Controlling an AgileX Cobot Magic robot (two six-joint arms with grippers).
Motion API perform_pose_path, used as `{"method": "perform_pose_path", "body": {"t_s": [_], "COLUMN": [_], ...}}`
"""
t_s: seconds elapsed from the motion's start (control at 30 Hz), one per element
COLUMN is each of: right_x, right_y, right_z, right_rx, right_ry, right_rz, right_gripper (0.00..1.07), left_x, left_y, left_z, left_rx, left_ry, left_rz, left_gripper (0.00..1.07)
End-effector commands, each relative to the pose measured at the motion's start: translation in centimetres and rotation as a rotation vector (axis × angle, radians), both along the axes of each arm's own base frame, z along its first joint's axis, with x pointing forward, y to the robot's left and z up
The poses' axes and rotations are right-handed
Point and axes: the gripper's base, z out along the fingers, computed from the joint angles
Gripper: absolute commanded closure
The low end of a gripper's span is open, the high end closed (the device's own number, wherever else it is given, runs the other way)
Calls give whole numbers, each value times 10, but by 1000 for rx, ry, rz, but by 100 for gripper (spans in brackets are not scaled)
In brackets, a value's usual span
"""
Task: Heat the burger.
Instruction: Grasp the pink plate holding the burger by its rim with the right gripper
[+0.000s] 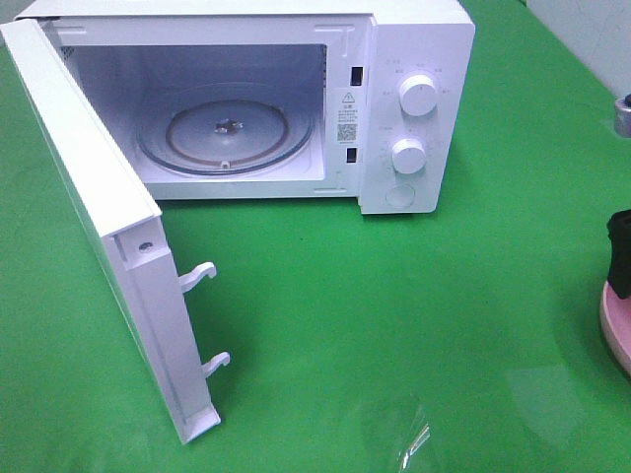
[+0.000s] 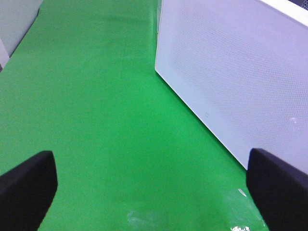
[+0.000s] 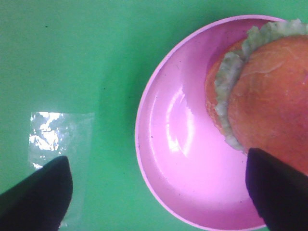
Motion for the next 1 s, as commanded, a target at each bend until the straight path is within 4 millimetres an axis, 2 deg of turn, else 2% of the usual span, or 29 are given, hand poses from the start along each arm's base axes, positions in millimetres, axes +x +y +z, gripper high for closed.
{"method": "perform_pose_path", "body": {"t_s": [0.03, 0.13, 0.4, 0.67, 1.0], "right_x": [-4, -9, -13, 1, 11], "right_y": [-2, -2, -2, 0, -5], "right_z": [-4, -17, -35, -72, -92], "right_rx": [-6, -20, -16, -10, 2], "right_ry": [11, 11, 7, 96, 86], "right_rz": [21, 48, 67, 76, 28], "right_gripper": [15, 16, 17, 20, 22], "left_x": [0, 0, 0, 0, 0], "left_y": [0, 0, 0, 0, 0], "left_z": [0, 0, 0, 0, 0], "left_rx": [-6, -6, -6, -6, -6], "left_ry": [-4, -4, -4, -4, -4], "left_rz": [-3, -3, -3, -3, -3], "left_gripper": [6, 6, 6, 6, 6]}}
